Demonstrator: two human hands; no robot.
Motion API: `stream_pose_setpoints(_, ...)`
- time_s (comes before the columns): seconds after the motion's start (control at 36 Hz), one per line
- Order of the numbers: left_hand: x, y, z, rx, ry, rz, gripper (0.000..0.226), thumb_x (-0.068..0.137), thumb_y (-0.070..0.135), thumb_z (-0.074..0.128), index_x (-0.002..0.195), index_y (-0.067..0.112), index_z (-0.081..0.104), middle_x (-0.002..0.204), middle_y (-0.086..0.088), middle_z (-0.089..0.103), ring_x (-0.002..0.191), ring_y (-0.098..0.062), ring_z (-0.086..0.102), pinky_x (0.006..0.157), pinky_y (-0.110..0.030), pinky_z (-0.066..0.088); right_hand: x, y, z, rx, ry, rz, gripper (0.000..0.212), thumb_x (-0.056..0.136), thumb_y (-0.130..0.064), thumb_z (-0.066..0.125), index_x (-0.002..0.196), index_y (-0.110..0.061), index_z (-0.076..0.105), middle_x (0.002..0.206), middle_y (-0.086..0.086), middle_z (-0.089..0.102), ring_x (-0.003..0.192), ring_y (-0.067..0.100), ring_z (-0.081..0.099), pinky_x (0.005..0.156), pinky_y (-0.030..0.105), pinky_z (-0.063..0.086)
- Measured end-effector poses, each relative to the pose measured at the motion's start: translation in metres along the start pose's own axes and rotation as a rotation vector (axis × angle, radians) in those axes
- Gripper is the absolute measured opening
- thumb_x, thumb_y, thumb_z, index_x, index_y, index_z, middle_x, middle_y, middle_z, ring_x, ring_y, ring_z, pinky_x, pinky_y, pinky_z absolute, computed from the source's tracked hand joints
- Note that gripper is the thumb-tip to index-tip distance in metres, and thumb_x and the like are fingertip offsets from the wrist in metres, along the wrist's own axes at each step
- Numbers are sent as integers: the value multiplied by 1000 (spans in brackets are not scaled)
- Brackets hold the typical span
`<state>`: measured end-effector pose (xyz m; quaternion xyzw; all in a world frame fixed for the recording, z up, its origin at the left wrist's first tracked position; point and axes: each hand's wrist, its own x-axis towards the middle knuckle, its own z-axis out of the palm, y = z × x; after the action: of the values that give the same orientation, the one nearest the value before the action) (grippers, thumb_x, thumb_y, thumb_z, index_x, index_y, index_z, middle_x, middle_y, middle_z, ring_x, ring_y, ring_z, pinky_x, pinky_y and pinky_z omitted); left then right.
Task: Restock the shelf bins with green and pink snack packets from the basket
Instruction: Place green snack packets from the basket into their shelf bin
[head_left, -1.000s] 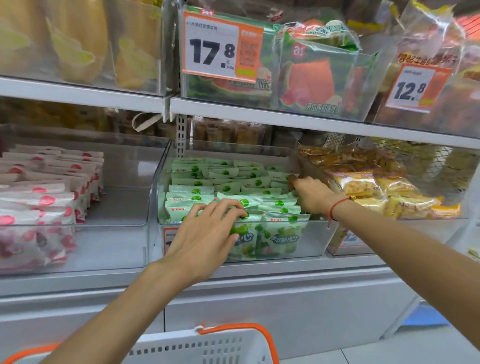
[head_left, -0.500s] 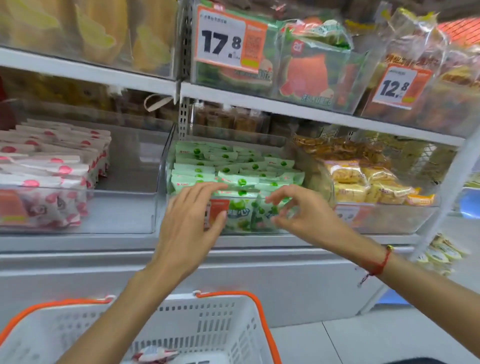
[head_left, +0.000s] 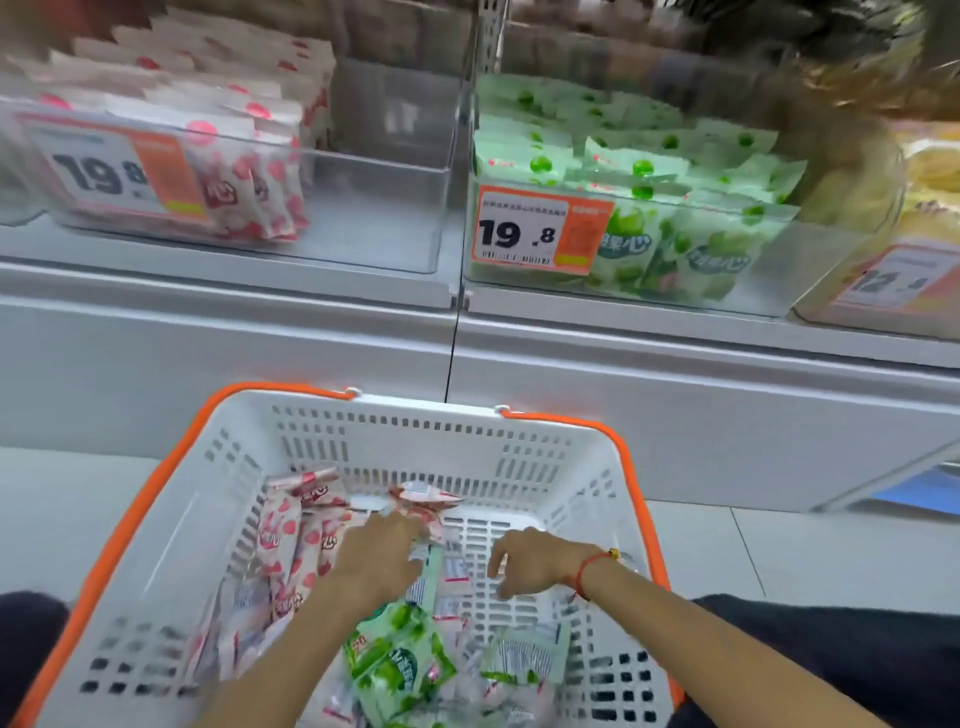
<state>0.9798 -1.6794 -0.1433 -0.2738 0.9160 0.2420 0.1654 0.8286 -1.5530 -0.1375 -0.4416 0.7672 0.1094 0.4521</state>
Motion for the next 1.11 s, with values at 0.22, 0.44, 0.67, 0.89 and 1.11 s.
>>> stream_pose_setpoints(0.22, -20, -20, 76, 268, -298, 93, 51, 94, 30, 51, 143, 33, 38, 157, -2, 12, 145, -27, 6, 115, -46, 14, 13, 20, 75, -309, -213, 83, 77, 82, -16, 72, 141, -1, 26, 115, 17, 58, 106, 31, 57, 85, 38, 46)
stream_pose_setpoints(0.44, 5, -9, 60, -131, -370, 100, 62, 89, 41, 62, 144, 34, 34, 156, -1, 20, 143, -24, 18, 114, -40, 22, 16, 18, 31, 366, -239, 60, 37, 88, -16, 56, 118, 4, 51, 79, 1, 45, 60, 9, 43, 67, 23, 52)
stream_pose_setpoints(0.67, 12, 16, -28, -604, -286, 135, 44, 91, 42, 59, 128, 18, 58, 124, 8, 56, 108, -9, 55, 75, -9, 43, -6, 18, -59, 741, -295, 26, 45, 77, -33, 55, 119, -14, 56, 115, 7, 64, 86, 24, 60, 84, 30, 54)
stream_pose_setpoints(0.89, 2, 44, -94, -888, 103, 215, 19, 88, 32, 65, 99, 19, 73, 94, 7, 74, 90, -6, 67, 84, -18, 50, -84, 8, -146, 627, 16, -188, 41, 88, -48, 59, 118, -20, 65, 111, 1, 70, 91, 13, 59, 82, 25, 45)
stream_pose_setpoints(1.11, -3, 100, -146, -1013, 359, 382, 11, 89, 27, 64, 83, 25, 73, 70, 11, 71, 65, 2, 60, 61, -11, 45, -153, 22, -176, 647, 477, -318, 22, 80, -32, 74, 98, -21, 73, 87, -3, 70, 75, 10, 56, 67, 24, 41)
